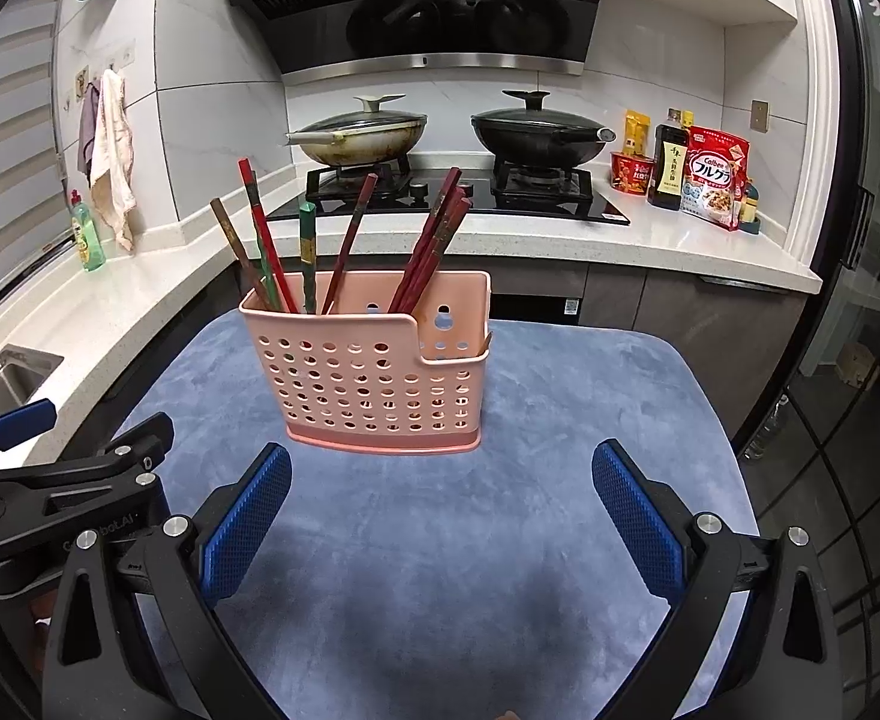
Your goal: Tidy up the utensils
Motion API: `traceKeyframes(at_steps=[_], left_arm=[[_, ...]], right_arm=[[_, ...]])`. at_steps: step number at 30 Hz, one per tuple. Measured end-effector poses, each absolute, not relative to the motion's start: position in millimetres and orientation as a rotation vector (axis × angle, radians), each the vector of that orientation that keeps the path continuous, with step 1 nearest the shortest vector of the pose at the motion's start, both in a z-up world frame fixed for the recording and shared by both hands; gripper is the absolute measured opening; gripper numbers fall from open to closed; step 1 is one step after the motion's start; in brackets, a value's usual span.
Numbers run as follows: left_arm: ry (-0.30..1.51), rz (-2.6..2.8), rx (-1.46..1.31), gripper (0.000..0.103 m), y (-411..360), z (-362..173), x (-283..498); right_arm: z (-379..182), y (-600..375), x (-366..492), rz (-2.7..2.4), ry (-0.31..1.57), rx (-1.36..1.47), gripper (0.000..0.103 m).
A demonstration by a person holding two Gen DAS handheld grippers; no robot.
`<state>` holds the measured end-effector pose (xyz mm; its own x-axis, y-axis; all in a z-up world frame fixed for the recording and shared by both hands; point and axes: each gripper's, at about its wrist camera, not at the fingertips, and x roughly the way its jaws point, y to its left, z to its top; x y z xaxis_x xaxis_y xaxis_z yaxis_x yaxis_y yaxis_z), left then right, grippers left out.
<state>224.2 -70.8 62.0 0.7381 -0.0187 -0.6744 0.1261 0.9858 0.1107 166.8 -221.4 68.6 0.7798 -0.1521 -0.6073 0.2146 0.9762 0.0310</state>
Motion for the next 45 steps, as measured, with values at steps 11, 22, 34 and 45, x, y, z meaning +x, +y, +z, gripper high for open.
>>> traceKeyframes(at_steps=[11,22,34,45], left_arm=[[0.756,-0.08,0.146,0.096,-69.5,57.8,228.4],[0.765,-0.076,0.153,0.096,-71.9,53.8,232.1],[0.763,-0.064,0.15,0.096,-71.7,51.2,234.9],[0.771,-0.058,0.134,0.096,-69.1,49.6,236.6]], right_arm=[[64.1,-219.4,169.6,-0.193,0.661,0.098,0.097],[59.3,-217.7,171.9,-0.191,0.669,0.102,0.097],[56.3,-218.7,174.2,-0.186,0.677,0.108,0.097],[53.2,-218.9,175.2,-0.187,0.684,0.108,0.097]])
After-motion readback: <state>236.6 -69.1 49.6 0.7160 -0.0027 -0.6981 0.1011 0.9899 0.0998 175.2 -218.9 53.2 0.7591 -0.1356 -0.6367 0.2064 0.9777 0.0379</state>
